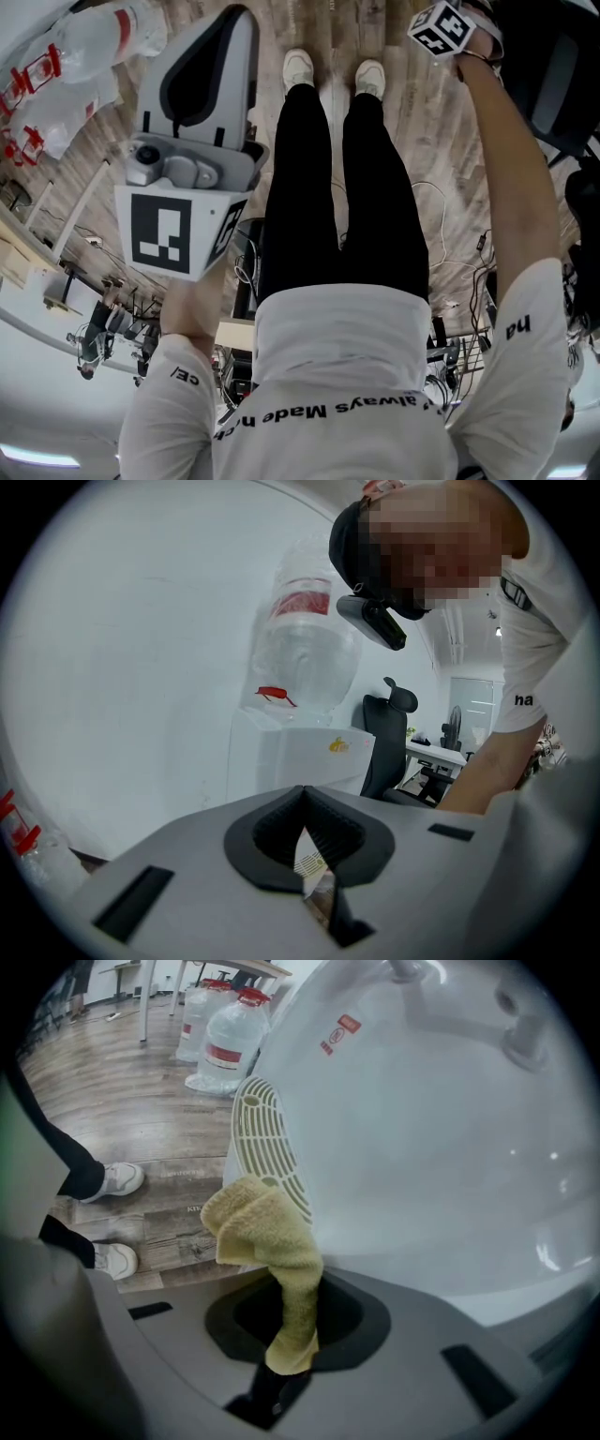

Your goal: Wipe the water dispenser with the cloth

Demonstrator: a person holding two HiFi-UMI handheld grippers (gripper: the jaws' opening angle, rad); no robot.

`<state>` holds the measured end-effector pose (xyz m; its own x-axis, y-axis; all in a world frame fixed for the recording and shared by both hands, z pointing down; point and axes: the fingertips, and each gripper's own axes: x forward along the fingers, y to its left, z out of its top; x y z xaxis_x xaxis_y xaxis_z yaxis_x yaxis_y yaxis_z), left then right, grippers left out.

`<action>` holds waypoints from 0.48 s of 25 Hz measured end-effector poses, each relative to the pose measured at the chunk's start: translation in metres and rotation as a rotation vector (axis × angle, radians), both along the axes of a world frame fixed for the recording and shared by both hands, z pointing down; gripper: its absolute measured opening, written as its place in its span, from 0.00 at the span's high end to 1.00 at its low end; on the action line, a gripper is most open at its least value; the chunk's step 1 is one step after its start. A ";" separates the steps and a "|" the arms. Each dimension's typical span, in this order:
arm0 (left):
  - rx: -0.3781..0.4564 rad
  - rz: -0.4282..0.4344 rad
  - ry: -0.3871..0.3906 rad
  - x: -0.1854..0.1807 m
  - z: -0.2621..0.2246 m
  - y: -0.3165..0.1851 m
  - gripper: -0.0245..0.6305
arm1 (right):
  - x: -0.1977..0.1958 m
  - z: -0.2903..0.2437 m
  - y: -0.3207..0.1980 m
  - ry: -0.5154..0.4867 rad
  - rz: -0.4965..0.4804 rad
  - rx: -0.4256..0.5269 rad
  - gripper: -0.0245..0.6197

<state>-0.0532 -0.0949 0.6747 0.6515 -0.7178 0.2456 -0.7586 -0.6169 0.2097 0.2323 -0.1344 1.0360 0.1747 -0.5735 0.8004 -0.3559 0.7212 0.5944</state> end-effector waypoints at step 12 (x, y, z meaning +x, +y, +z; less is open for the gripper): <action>0.009 -0.032 0.005 -0.009 -0.009 0.002 0.93 | -0.058 -0.061 0.023 -0.312 0.273 0.128 0.87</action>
